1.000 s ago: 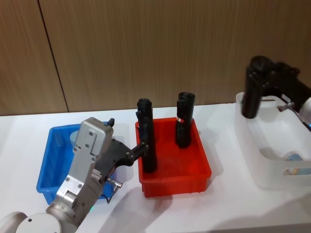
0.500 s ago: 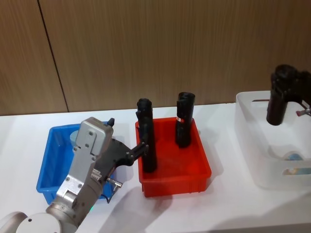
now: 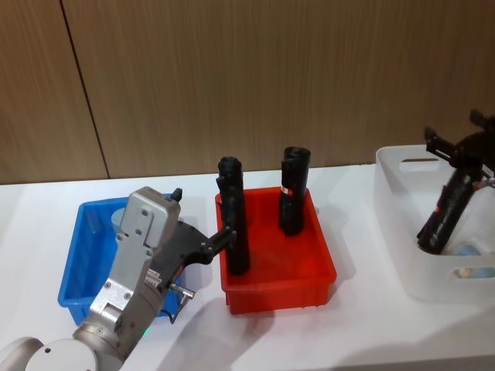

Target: Pick the cotton swabs from the blue box and place them into the white box.

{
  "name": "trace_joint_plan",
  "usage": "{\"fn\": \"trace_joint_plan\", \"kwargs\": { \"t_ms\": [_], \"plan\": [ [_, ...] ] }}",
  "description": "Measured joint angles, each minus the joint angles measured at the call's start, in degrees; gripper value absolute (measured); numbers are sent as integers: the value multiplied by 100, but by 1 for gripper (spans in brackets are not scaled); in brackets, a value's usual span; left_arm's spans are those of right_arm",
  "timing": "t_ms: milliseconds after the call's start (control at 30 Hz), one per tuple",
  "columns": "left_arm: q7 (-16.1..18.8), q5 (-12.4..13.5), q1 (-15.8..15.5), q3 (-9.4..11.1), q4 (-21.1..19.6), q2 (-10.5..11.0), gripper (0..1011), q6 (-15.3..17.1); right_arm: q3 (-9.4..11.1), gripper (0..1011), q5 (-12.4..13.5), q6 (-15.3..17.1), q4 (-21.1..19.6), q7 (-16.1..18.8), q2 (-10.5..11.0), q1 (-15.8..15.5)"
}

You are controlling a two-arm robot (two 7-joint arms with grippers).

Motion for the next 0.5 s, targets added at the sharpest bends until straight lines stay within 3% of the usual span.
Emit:
{"fn": "trace_joint_plan", "kwargs": {
  "t_ms": [133,500],
  "plan": [
    [0,0,0,0,0,0,1004,0,-1,1001,-3,-39,32,51,6,9],
    [0,0,0,0,0,0,1004,0,15,1002,-7,-91,10,131,36,-21]
  ]
}}
